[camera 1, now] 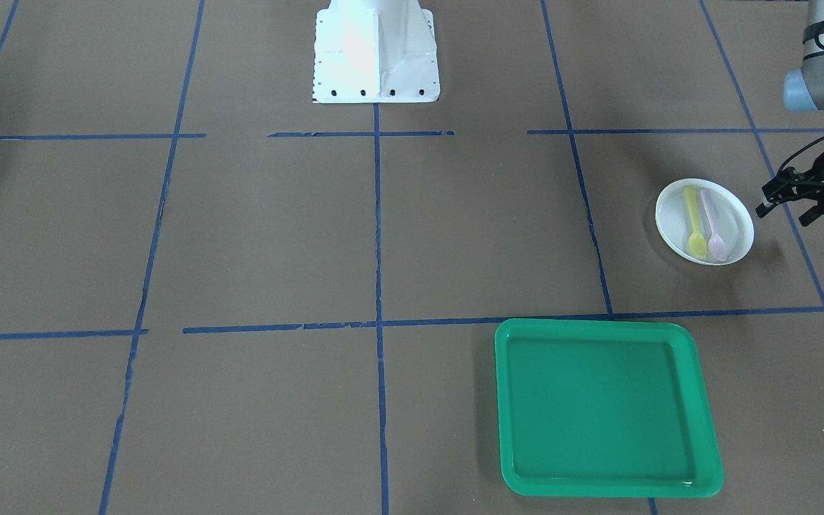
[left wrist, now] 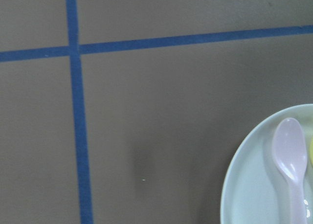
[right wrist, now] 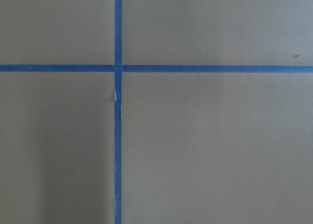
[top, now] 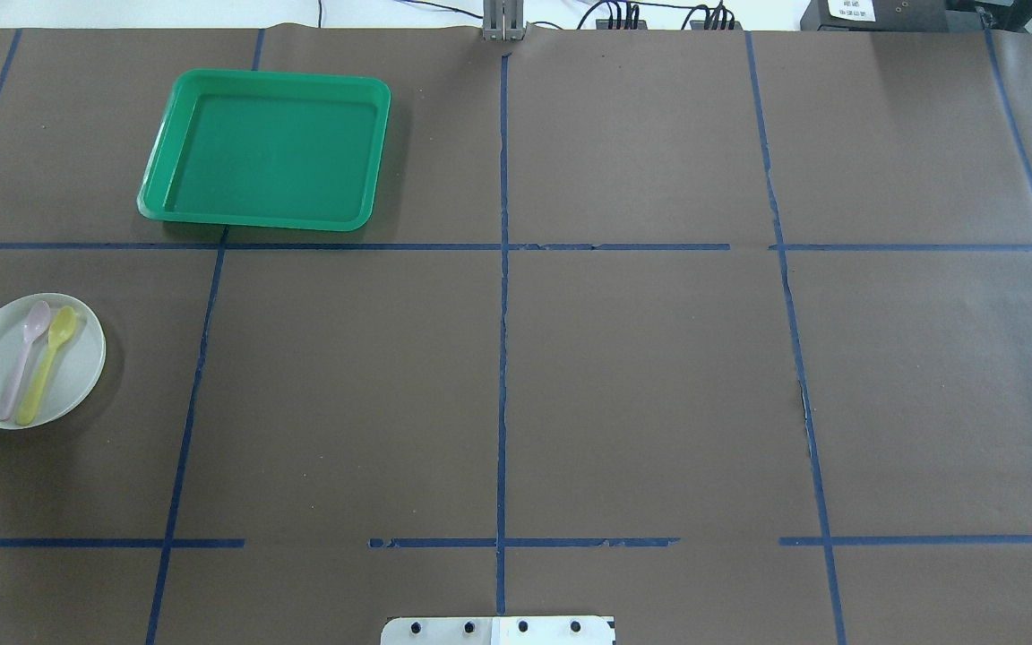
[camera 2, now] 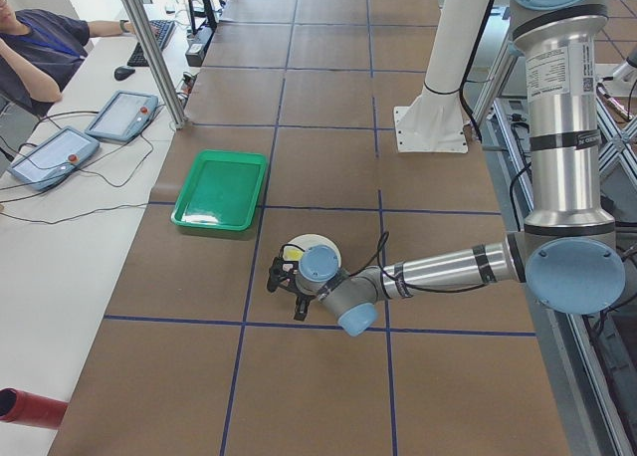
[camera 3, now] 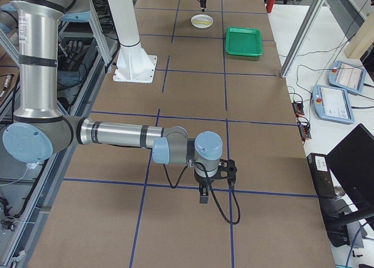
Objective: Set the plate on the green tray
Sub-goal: 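Grasp the white plate rim with the left gripper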
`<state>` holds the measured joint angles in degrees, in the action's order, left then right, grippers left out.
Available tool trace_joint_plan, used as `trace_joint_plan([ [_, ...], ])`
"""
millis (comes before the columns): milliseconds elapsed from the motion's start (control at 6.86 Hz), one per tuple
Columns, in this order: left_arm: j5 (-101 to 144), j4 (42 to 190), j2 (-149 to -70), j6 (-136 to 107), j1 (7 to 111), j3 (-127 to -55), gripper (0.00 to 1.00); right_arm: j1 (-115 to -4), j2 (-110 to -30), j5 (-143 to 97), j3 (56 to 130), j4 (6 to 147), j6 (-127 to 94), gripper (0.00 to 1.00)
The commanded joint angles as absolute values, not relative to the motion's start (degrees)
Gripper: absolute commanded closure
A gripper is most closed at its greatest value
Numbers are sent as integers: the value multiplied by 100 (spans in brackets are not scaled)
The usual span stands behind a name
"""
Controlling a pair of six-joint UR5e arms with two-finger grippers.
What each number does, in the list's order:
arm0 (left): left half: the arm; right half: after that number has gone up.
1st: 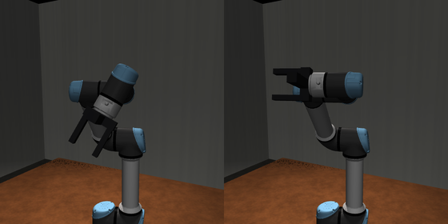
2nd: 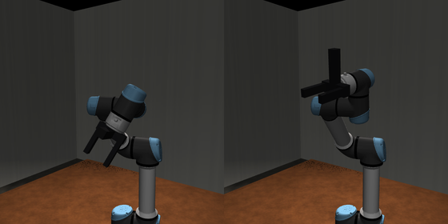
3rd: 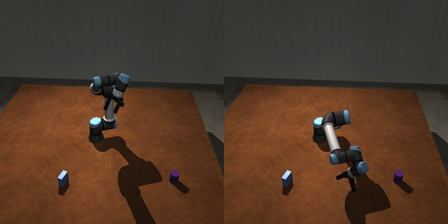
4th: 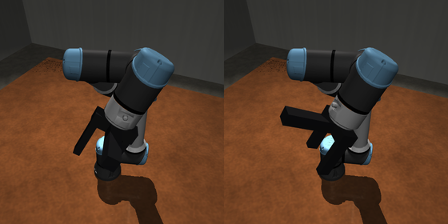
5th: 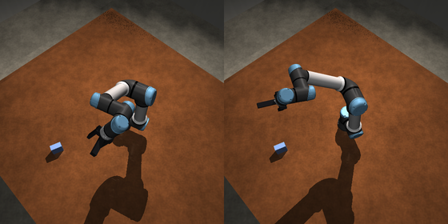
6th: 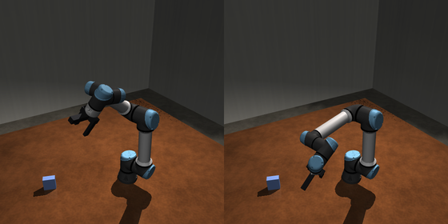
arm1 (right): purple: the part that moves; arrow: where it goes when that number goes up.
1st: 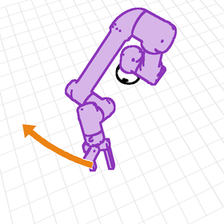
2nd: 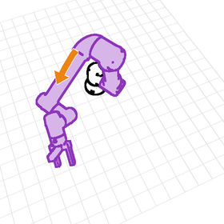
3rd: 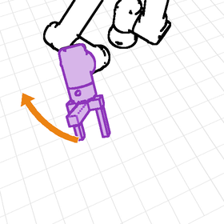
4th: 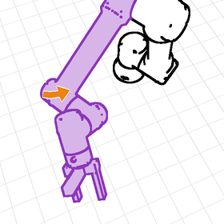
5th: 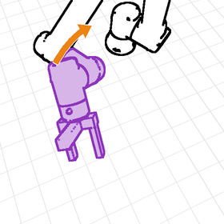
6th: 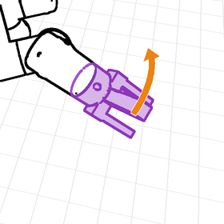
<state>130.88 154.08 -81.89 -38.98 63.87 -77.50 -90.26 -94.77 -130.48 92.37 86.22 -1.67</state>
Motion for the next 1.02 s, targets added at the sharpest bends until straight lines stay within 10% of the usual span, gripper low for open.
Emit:
trace_joint_plan([
  [0, 13078, 15521, -8191, -4078, 6004, -7752, 1, -9026, -9483, -13052, 9237, 8622, -167, 0],
  [292, 13148, 15487, -8209, -4096, 5950, -7752, 99, -9026, -9475, -13052, 9237, 8622, -167, 0],
  [875, 14461, 15434, -8270, -4122, 6037, -7796, 100, -9026, -9483, -13052, 9237, 8622, -167, 0],
])
